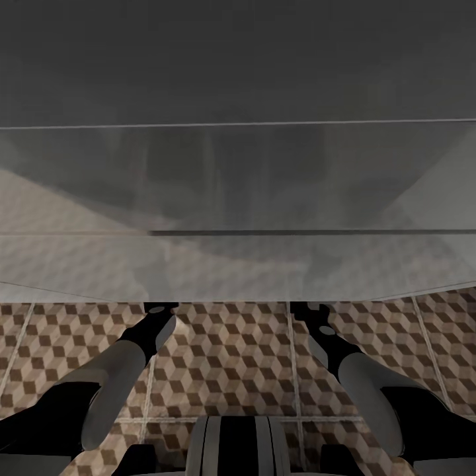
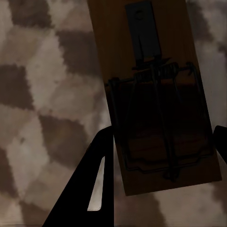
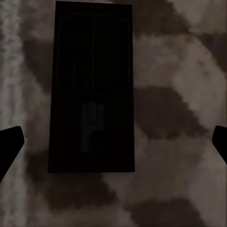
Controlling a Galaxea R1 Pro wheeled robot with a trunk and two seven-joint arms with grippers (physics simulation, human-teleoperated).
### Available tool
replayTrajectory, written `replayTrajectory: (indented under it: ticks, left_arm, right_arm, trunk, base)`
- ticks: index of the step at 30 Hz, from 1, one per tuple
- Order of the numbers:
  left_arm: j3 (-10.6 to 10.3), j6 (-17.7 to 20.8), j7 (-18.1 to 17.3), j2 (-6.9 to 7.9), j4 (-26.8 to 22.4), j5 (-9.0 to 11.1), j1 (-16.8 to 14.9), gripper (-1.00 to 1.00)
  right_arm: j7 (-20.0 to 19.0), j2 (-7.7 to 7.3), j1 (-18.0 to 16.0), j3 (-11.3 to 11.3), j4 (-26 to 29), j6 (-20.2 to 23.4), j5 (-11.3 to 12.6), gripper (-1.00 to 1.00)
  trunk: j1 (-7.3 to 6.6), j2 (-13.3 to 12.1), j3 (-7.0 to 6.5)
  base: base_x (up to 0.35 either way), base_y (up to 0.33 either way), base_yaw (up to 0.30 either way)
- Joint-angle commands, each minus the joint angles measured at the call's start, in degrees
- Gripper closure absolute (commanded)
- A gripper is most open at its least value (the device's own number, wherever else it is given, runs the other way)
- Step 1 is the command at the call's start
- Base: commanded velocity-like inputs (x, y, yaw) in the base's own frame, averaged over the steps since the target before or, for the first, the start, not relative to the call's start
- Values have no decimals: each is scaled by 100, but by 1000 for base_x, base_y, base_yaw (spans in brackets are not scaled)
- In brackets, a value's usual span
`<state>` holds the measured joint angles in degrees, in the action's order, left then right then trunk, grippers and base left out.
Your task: Take the four mousetraps from the cabinet in the bathroom and place them on the bathroom floor. Make sure all four end up on the same floor surface, and ensure that at least two of them are either under or directly next to the same bathroom sink.
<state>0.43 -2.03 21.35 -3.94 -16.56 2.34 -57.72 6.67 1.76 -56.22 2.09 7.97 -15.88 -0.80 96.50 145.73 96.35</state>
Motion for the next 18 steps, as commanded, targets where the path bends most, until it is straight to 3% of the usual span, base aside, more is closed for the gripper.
replayTrajectory:
  ticks: [1,18]
  left_arm:
    - [-1,-18,8,-2,10,20,-2,100]
    - [-7,-12,1,6,27,24,-2,100]
  right_arm:
    - [10,-2,-3,19,-6,-20,-8,-100]
    - [10,-20,-3,28,-6,-20,-8,-100]
  trunk:
    - [-1,1,3]
    - [-1,1,3]
  base:
    - [0,0,0]
    - [0,0,0]
